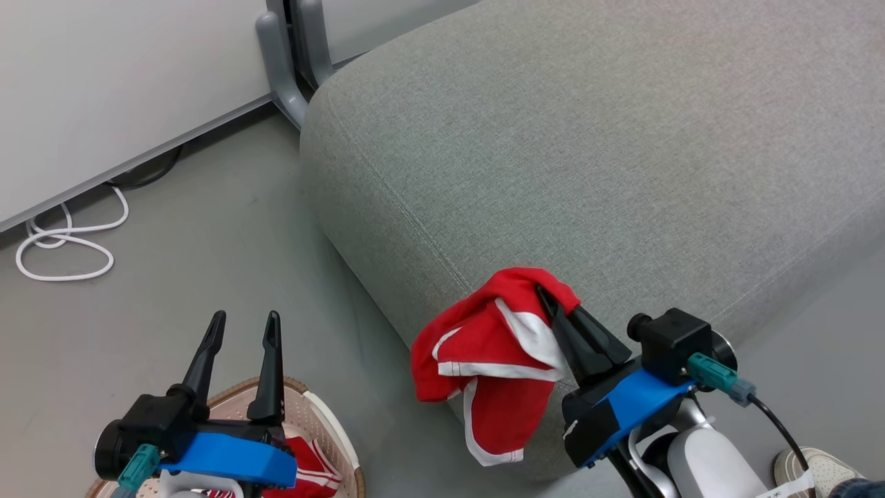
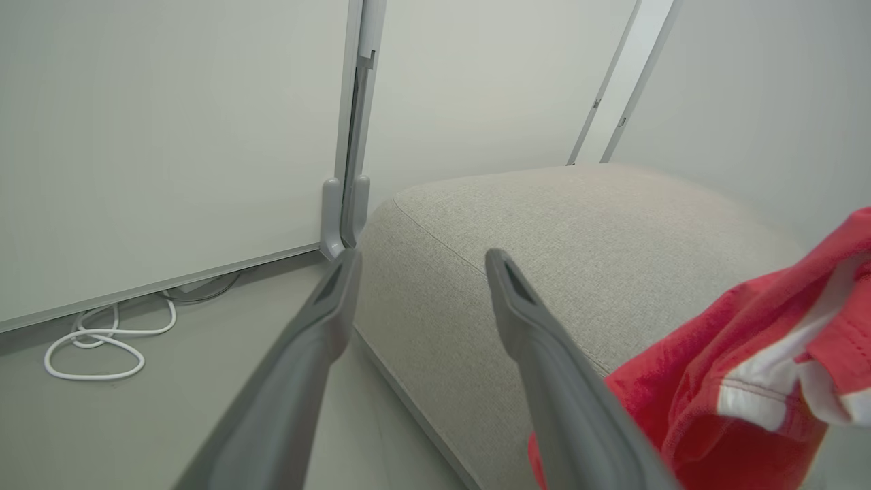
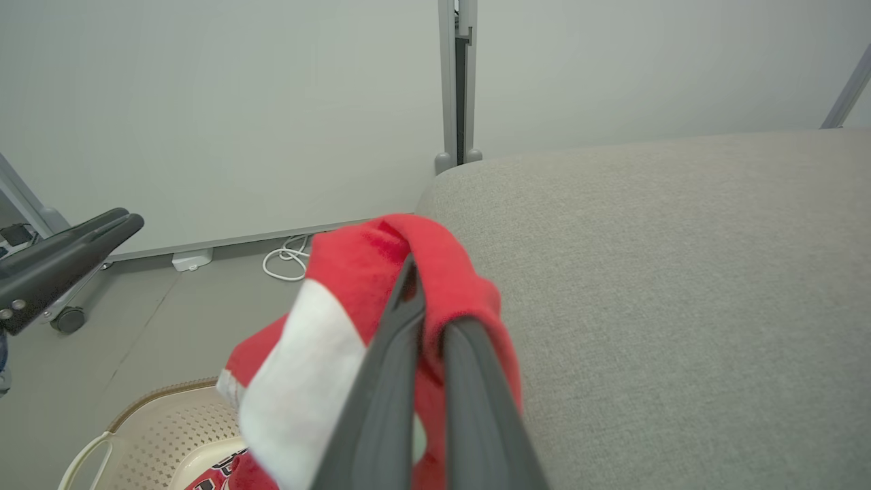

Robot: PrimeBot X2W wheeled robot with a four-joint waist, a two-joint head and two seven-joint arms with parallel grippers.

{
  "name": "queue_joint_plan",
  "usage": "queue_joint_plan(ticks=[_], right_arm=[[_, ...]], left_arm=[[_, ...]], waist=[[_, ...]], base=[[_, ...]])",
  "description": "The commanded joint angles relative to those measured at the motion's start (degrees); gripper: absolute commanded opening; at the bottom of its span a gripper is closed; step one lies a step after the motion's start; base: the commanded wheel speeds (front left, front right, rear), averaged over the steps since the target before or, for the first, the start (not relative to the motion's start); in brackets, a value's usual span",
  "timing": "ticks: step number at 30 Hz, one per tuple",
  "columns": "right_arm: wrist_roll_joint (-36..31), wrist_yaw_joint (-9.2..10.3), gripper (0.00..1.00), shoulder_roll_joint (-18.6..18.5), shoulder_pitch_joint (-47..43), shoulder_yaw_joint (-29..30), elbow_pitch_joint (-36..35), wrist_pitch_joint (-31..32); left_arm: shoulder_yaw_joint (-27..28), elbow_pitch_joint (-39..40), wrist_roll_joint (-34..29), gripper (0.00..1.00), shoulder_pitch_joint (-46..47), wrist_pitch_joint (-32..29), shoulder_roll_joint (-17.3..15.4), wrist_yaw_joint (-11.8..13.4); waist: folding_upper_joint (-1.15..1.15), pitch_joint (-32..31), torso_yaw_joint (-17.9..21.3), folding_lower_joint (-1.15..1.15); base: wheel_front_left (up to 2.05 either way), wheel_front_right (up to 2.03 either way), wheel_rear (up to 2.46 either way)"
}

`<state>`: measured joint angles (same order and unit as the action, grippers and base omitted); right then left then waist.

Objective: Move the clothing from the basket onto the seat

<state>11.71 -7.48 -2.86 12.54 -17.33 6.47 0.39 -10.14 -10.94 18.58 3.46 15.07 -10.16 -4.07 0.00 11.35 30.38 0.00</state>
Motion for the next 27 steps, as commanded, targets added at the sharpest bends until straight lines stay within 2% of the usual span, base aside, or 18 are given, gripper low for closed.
queue_joint_plan(ticks=[1, 8, 14, 20, 22, 25, 27], right_arm=[[0.21, -0.03, 0.0, -0.05, -0.21, 0.35, -0.26, -0.58], [1.05, -0.03, 0.0, -0.05, 5.05, 3.08, 0.43, -0.86], [-0.56, -0.02, 0.0, -0.05, 15.94, 9.51, 0.75, 0.55], [0.67, -0.03, 0.0, -5.65, 31.96, 18.16, 2.73, 5.06], [6.63, -0.03, 0.0, -5.35, 36.3, 21.0, 3.91, 6.42], [10.74, -0.01, 0.0, -9.52, 41.92, 24.99, 6.03, 7.43], [10.72, -0.02, 0.0, -12.13, 44.94, 26.39, 7.4, 7.2]], left_arm=[[0.26, -0.08, -0.36, 1.0, 0.52, 0.15, 0.05, -0.29], [0.12, 0.0, -1.12, 1.0, 2.59, 0.15, -0.05, -0.75], [-0.41, 1.73, -2.01, 1.0, 5.92, 0.14, -0.92, -0.92], [-0.65, 5.72, -3.37, 1.0, 9.52, -0.62, -3.32, -1.36], [-0.46, 7.04, -3.59, 1.0, 10.48, -0.89, -4.1, -1.35], [-0.55, 8.67, -3.82, 1.0, 11.88, -1.19, -5.03, -1.51], [-0.64, 9.69, -4.2, 1.0, 12.72, -1.38, -5.52, -1.59]], waist=[[0.0, 0.2, -0.03, 0.0], [0.0, 3.1, -1.91, 0.0], [0.0, 9.35, -4.96, 0.0], [0.0, 18.67, -7.49, 0.0], [0.0, 21.08, -8.0, 0.0], [0.0, 24.19, -8.84, 0.0], [0.0, 26.27, -9.36, 0.0]], base=[[0.0, 0.0, 0.0], [0.0, 0.0, 0.0], [0.0, 0.0, 0.0], [0.0, 0.0, 0.0], [0.0, 0.0, 0.0], [0.0, 0.0, 0.0], [0.0, 0.0, 0.0]])
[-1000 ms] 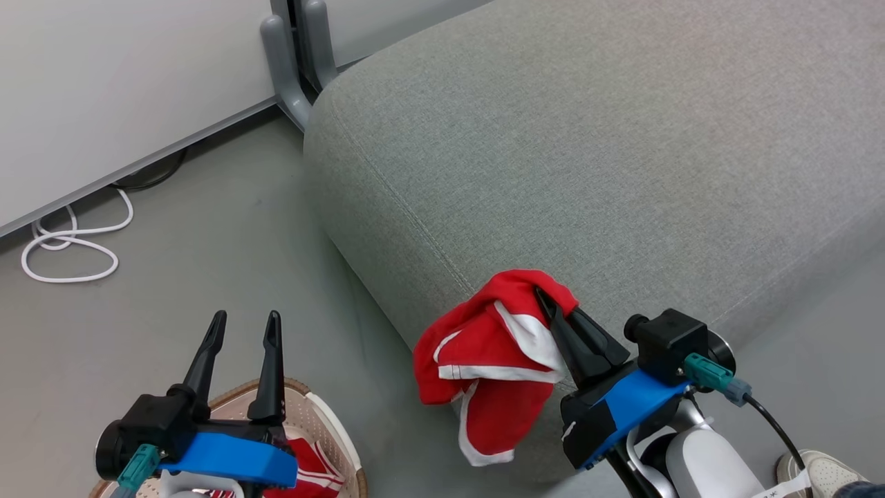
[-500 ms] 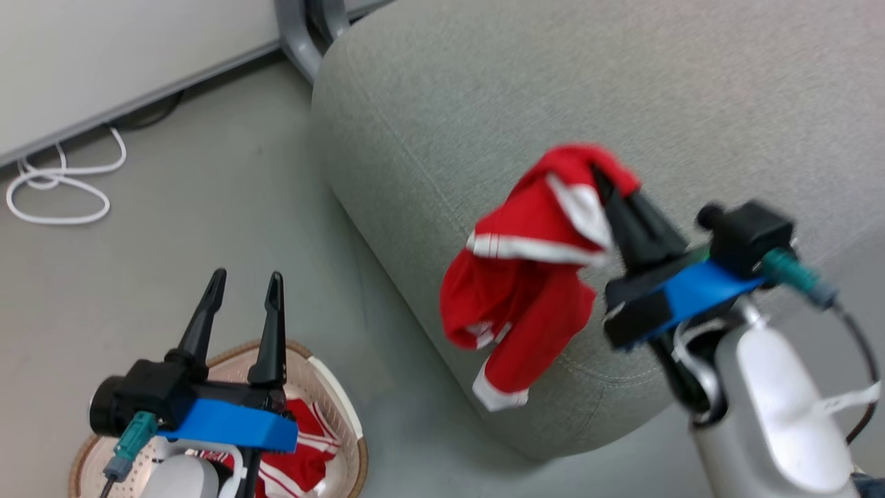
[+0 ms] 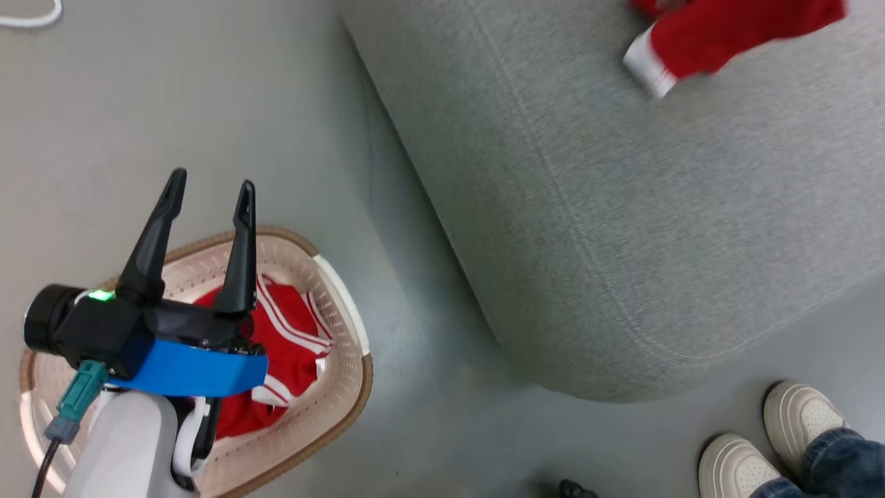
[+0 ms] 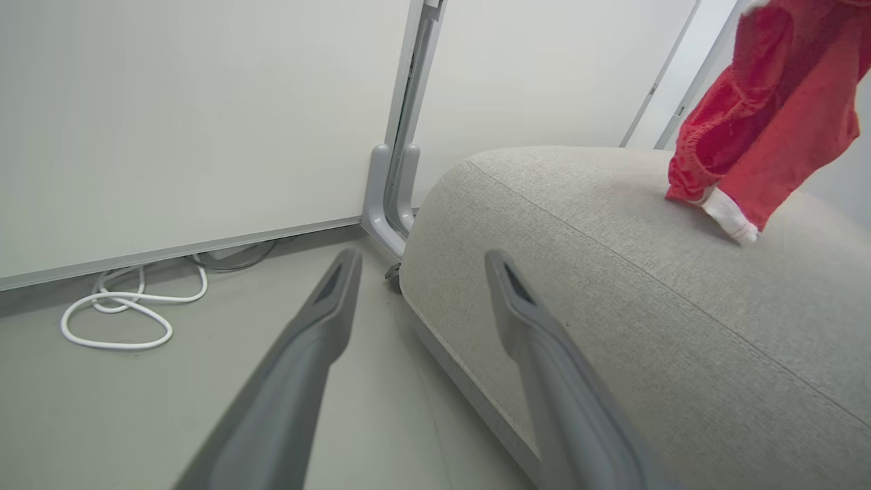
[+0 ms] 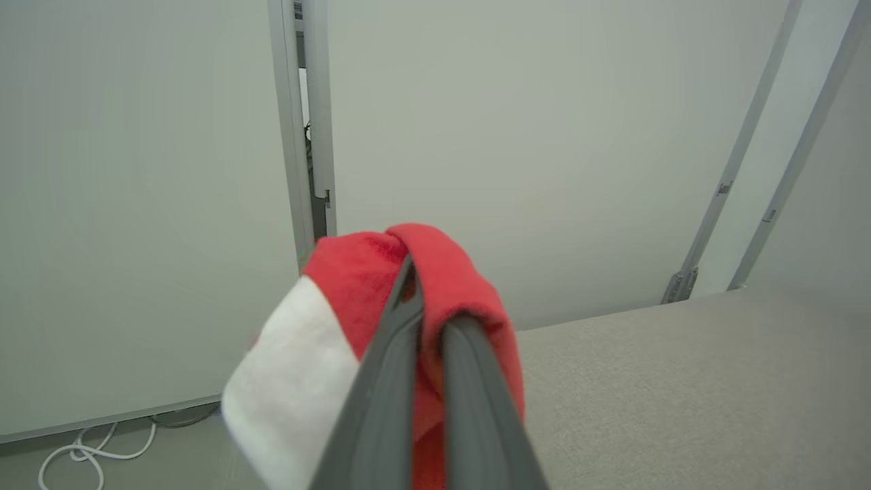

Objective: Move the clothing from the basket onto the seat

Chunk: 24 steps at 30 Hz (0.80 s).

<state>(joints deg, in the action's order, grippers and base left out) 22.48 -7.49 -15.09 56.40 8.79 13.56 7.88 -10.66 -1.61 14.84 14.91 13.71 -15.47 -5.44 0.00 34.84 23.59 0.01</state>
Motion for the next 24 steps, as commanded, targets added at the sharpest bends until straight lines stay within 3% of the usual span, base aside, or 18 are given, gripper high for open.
queue_joint_plan(ticks=[1, 5, 15, 17, 18, 24], right_arm=[[0.38, -0.02, 0.0, -0.7, 2.28, 1.28, 1.38, -0.39], [-0.84, -0.02, 0.0, -4.06, 5.2, 4.99, 6.74, -1.02], [-8.03, -0.01, 0.01, -4.34, 2.49, 10.1, 23.29, -4.92], [-9.61, -0.01, 0.93, -5.07, 1.82, 10.01, 25.55, -5.79], [-10.26, 0.0, 1.0, -5.13, 1.64, 10.05, 26.69, -5.98], [-12.65, -0.01, 1.0, -4.8, 0.71, 10.25, 30.38, -7.41]], left_arm=[[-0.2, 0.92, -0.52, 1.0, 1.67, -0.17, -0.45, -0.22], [-0.68, 2.23, -0.94, 1.0, 3.26, -0.39, -0.91, -0.34], [-2.31, 1.07, -0.52, 1.0, 3.92, 0.43, -0.04, -0.44], [-2.35, 0.74, -0.33, 1.0, 4.14, 0.6, 0.23, -0.42], [-2.42, 0.53, -0.36, 1.0, 4.12, 0.69, 0.37, -0.42], [-2.55, -1.15, 0.28, 1.0, 3.39, 1.15, 1.44, -0.44]], waist=[[0.0, 3.77, -2.86, -0.01], [0.0, 6.69, -4.62, -0.01], [0.0, 7.33, -8.55, -0.01], [0.0, 6.65, -9.09, -0.01], [0.0, 6.18, -9.32, -0.01], [0.0, 2.72, -9.93, -0.01]], base=[[0.0, 0.0, 0.0], [0.0, 0.0, 0.0], [0.0, 0.0, 0.0], [0.0, 0.0, 0.0], [0.0, 0.0, 0.0], [0.0, 0.0, 0.0]])
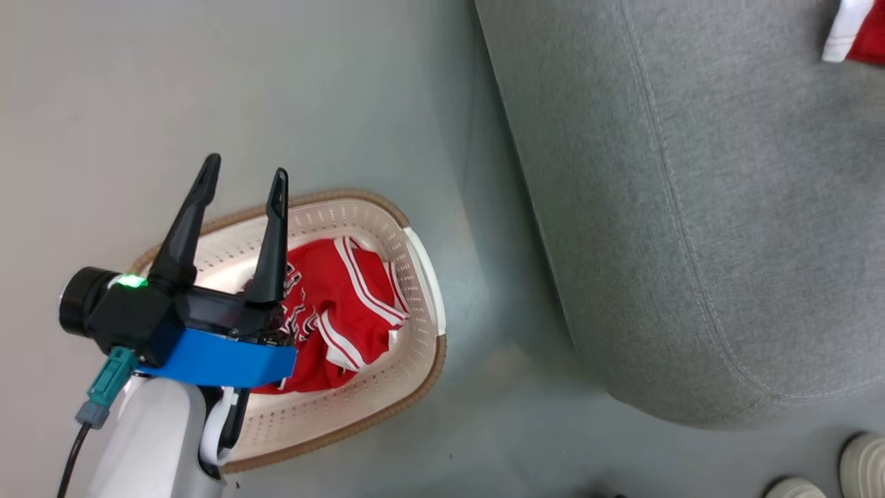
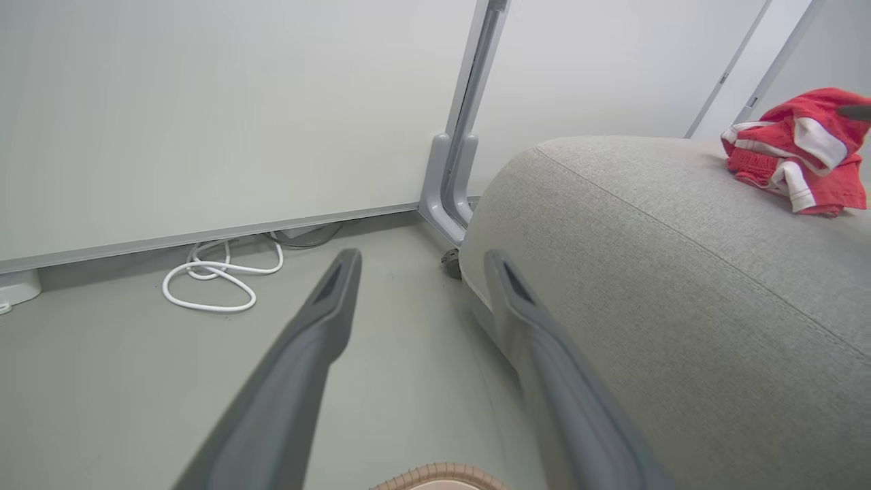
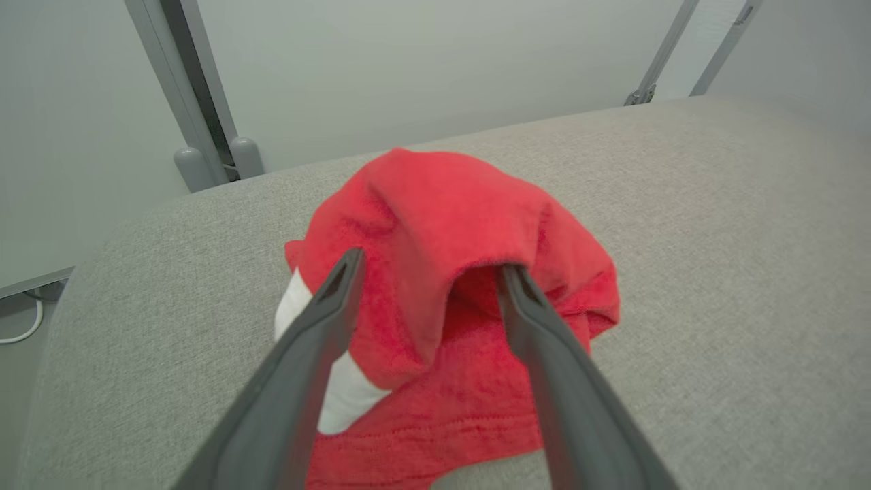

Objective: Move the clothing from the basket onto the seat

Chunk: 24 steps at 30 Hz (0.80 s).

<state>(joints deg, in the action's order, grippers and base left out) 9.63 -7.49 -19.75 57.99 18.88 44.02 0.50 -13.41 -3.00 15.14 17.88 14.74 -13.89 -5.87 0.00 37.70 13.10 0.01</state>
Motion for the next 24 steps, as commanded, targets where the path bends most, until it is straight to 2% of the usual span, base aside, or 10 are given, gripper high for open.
queue_joint_plan(ticks=[1, 5, 13, 24], right_arm=[[-0.27, -0.01, 1.0, -0.21, -1.33, -0.08, 0.47, -0.34], [-2.47, -0.01, 1.0, 0.19, -4.25, -1.01, 1.01, -2.84], [-4.3, -0.01, 1.0, 4.34, -15.12, -5.47, -2.4, -10.23], [-4.08, -0.01, 1.0, 11.62, -32.86, -13.77, -15.93, -13.61]], left_arm=[[0.08, -0.15, 0.1, 1.0, 0.23, 0.2, 0.27, -0.07], [0.46, -2.03, 0.92, 1.0, -0.79, 0.48, 2.07, -0.21], [5.67, -3.46, 1.53, 1.0, -4.7, 0.51, 6.31, -0.38], [12.55, -7.28, 0.97, 1.0, -11.34, 0.47, 9.95, -0.47]], waist=[[0.0, -1.08, 0.41, -0.01], [0.0, -5.86, -0.24, -0.01], [0.0, -16.54, -1.78, -0.01], [0.0, -26.69, -6.1, -0.01]], base=[[0.0, 0.0, 0.0], [0.0, 0.0, 0.0], [0.0, 0.0, 0.0], [0.0, 0.0, 0.0]])
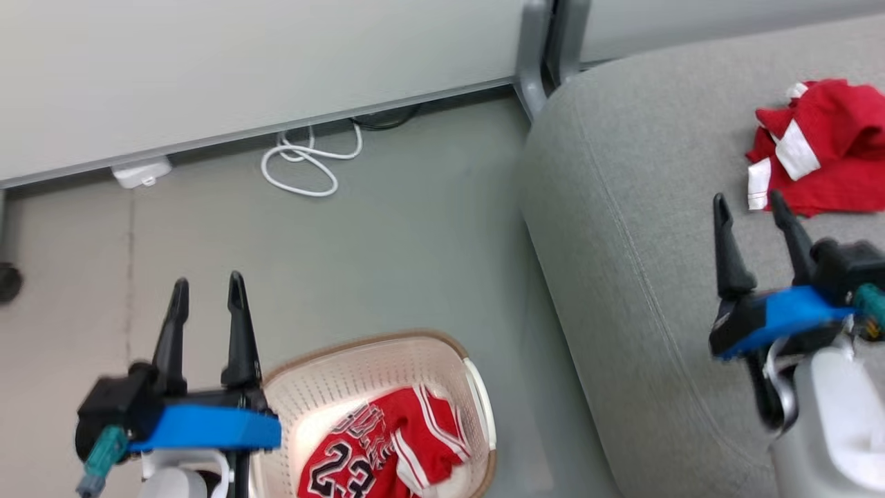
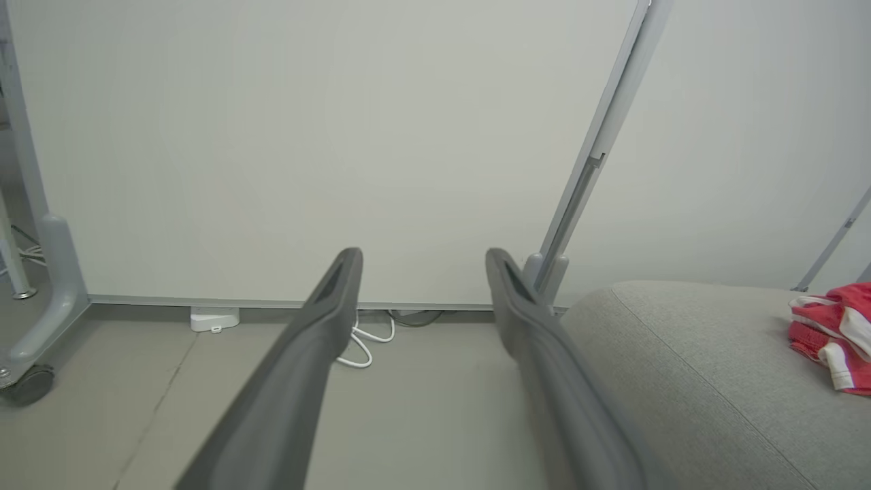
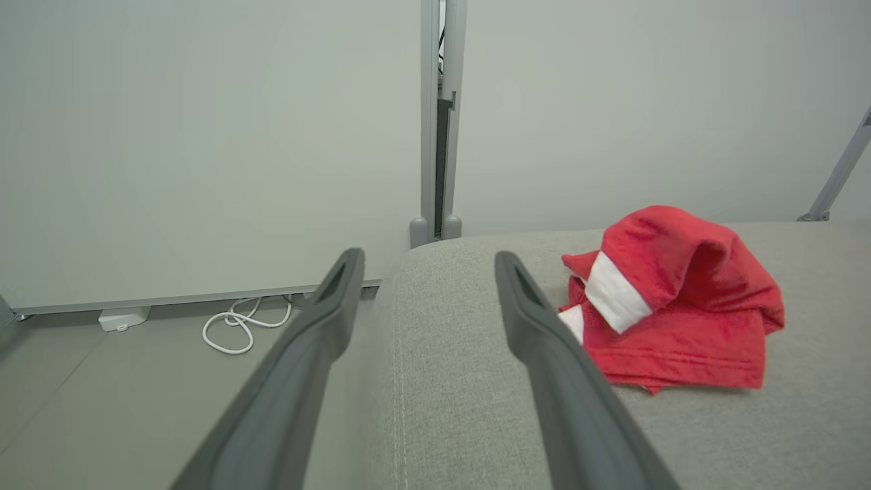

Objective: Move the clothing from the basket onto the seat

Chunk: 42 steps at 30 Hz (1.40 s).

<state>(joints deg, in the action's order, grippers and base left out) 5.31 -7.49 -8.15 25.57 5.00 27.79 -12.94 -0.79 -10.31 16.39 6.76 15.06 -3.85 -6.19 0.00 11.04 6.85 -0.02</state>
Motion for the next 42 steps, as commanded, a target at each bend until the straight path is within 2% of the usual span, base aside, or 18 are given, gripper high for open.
queue_joint_plan(ticks=[1, 12, 19, 27, 42], right_arm=[[0.09, -0.01, 1.0, 0.38, -2.04, -0.44, -1.14, -0.08], [-0.77, -0.01, 1.0, 4.25, -16.71, -3.55, -15.49, 4.35], [-0.65, -0.01, 1.0, 5.19, -22.69, -3.75, -21.29, 7.38], [1.19, -0.01, 1.0, 5.26, -24.84, -4.41, -24.03, 8.96], [2.19, -0.01, 1.0, 5.27, -23.63, -6.58, -24.78, 9.42]], left_arm=[[0.3, -0.19, -0.25, 1.0, -0.7, 0.16, 0.05, -0.14], [2.29, -2.88, -0.38, 1.0, -6.86, 0.16, 0.86, 0.57], [2.64, -4.38, -0.1, 1.0, -8.9, 0.16, 0.95, 0.58], [2.41, -3.75, -0.28, 1.0, -9.85, 0.16, 0.97, 0.93], [1.73, -3.98, -0.71, 1.0, -8.05, 0.17, 0.97, 0.52]], waist=[[0.0, -0.8, -0.4, 0.02], [0.0, -7.55, -5.95, 0.02], [0.0, -9.72, -8.52, 0.02], [0.0, -9.82, -9.03, 0.02], [0.0, -7.37, -7.49, 0.02]], base=[[0.0, 0.0, 0.0], [0.0, 0.0, 0.0], [0.0, 0.0, 0.0], [0.0, 0.0, 0.0], [0.0, 0.0, 0.0]])
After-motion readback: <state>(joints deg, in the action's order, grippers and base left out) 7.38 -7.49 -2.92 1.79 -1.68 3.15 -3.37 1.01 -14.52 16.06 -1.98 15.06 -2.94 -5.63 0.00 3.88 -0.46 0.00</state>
